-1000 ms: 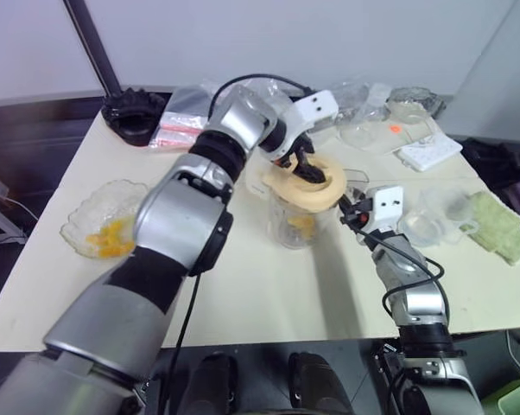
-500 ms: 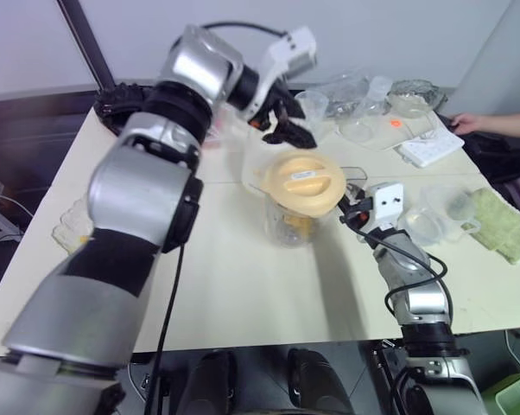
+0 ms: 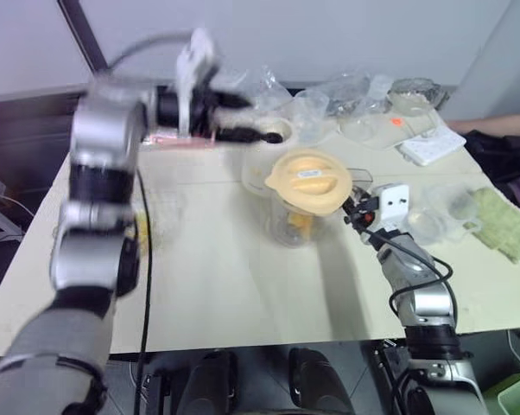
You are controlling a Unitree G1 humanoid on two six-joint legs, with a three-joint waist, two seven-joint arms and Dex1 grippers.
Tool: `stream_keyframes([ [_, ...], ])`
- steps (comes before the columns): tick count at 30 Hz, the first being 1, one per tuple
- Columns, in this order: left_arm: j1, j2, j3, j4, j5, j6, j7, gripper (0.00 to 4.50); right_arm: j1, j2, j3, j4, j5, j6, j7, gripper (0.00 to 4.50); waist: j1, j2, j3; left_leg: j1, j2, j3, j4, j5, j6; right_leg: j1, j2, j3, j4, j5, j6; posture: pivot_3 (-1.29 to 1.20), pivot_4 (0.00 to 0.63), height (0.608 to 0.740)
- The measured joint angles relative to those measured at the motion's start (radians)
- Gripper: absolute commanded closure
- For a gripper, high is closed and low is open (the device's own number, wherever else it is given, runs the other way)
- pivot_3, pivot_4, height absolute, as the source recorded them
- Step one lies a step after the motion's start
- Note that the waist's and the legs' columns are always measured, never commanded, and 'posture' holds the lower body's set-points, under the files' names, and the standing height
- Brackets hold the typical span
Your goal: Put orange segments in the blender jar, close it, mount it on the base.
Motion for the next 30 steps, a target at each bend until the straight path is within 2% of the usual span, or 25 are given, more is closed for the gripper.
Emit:
stream_keyframes([
  [2,0.135,0.037,-0.003,-0.159,-0.025,0.069,0.037,0.35,-0.005,-0.016,-0.018,-0.008,0.013,0.032,-0.003,3.55,0.013,-0.001,0.000,-0.007,-0.002,-0.002,0.004,0.002,-0.003,-0.004,-0.002,-0.002,0.001,0.000,0.000,0.00,0.150,0.740],
  [4,0.198,0.055,0.006,-0.280,-0.059,0.135,0.085,0.35,-0.015,-0.030,-0.033,-0.009,0.023,0.069,-0.008,3.55,0.027,-0.001,0.001,-0.007,-0.004,-0.002,0.005,0.004,-0.002,-0.003,-0.004,-0.003,0.001,-0.001,-0.005,0.00,0.150,0.740],
  [9,0.331,0.039,0.068,-0.476,-0.150,0.243,0.234,0.35,-0.056,-0.072,-0.047,-0.008,0.028,0.142,-0.021,3.55,0.024,0.000,0.001,-0.007,-0.006,-0.001,0.005,0.007,0.002,-0.002,-0.007,-0.002,-0.002,0.001,-0.008,0.00,0.150,0.740],
  [13,0.405,0.000,0.093,-0.546,-0.226,0.282,0.320,0.35,-0.091,-0.112,-0.091,-0.008,0.028,0.188,-0.048,3.55,0.022,-0.001,0.001,-0.007,-0.005,-0.001,0.005,0.007,0.001,-0.004,-0.005,-0.003,0.000,0.001,-0.007,0.00,0.150,0.740],
  [22,0.422,-0.025,0.168,-0.575,-0.345,0.284,0.465,0.35,-0.275,-0.224,-0.165,-0.122,0.060,0.359,-0.082,3.55,-0.001,0.003,0.004,-0.007,-0.004,-0.001,0.003,0.007,0.002,-0.005,-0.003,-0.004,0.001,0.002,-0.005,0.00,0.150,0.740],
  [23,0.429,-0.015,0.180,-0.569,-0.349,0.278,0.473,0.35,-0.345,-0.225,-0.157,-0.085,0.062,0.392,-0.091,3.55,-0.006,0.005,0.006,-0.007,-0.004,0.000,0.004,0.007,0.002,-0.005,-0.003,-0.003,0.001,0.002,-0.005,0.00,0.150,0.740],
  [24,0.427,-0.012,0.175,-0.551,-0.350,0.270,0.487,0.35,-0.516,-0.237,-0.144,0.032,0.058,0.440,-0.108,3.55,-0.015,0.012,0.016,-0.007,-0.005,0.006,0.005,0.010,0.003,-0.007,-0.003,0.003,0.001,0.004,-0.004,0.00,0.150,0.740],
  [25,0.429,-0.013,0.171,-0.545,-0.357,0.266,0.492,0.35,-0.623,-0.248,-0.142,0.107,0.055,0.446,-0.113,3.55,-0.019,0.013,0.020,-0.008,-0.006,0.008,0.004,0.011,0.004,-0.008,-0.004,0.004,0.001,0.005,-0.004,0.00,0.150,0.740],
  [28,0.434,0.009,0.175,-0.538,-0.387,0.262,0.501,0.35,-0.844,-0.257,-0.122,0.239,0.033,0.385,-0.098,3.55,-0.026,0.007,0.022,-0.008,-0.002,0.005,0.003,0.011,0.004,-0.009,0.001,0.002,0.001,0.007,-0.001,0.00,0.150,0.740],
  [30,0.432,0.030,0.179,-0.540,-0.407,0.262,0.505,0.35,-0.912,-0.246,-0.100,0.303,0.023,0.333,-0.078,3.55,-0.029,0.005,0.021,-0.007,-0.001,0.005,0.000,0.011,0.004,-0.008,0.001,0.002,0.001,0.007,-0.001,0.00,0.150,0.740],
])
